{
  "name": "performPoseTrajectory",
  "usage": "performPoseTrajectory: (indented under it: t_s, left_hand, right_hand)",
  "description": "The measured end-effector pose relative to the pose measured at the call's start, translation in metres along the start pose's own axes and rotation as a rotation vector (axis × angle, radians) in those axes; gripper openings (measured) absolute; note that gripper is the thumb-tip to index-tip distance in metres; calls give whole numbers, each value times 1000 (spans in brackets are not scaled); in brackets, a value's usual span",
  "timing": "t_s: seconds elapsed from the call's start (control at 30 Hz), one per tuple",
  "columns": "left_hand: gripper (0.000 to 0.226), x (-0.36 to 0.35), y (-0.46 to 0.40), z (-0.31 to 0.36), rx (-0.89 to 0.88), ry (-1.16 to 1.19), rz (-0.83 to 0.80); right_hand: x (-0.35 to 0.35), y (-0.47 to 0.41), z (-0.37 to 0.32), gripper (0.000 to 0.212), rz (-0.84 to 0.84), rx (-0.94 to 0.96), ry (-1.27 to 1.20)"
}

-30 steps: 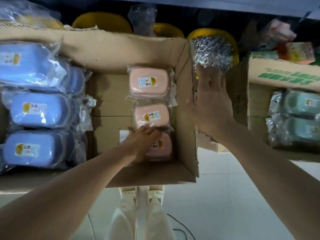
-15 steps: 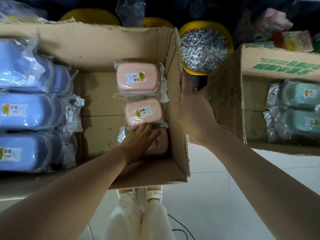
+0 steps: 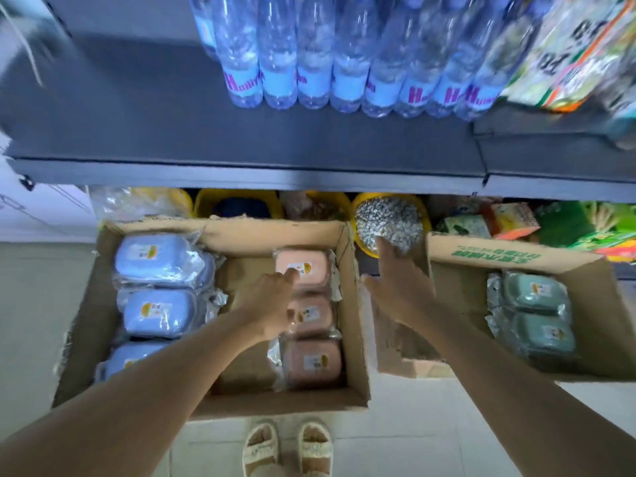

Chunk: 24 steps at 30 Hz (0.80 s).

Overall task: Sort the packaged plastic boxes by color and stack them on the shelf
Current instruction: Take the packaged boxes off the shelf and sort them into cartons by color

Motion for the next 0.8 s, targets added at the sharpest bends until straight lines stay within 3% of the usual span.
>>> performPoseTrajectory:
  t_s: [0.2,0.5,0.63,0.8]
  left_hand:
    - [50,160,43,31,-5,12,193]
    - [37,371,113,86,-66,-91,470]
    - [36,433,140,103,-113,-93,594]
    - [45,470,151,109,-139,-100,629]
  right_hand:
    - [153,51,-47,56,195,183,20]
    - [341,131,-103,51,478,217,5]
    - [402,160,-119,54,607,212,-14]
    - [438,176,-127,59,665,200,-2]
Point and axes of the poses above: each hand's wrist, its own y-axis away from the middle knuckle, its own x-axis out of the back of the hand, z = x × y, the point moved 3 cm from there along -y, towards the middle knuckle, and after that the axes turned 11 degrees about -x, right-handed, at the moved point
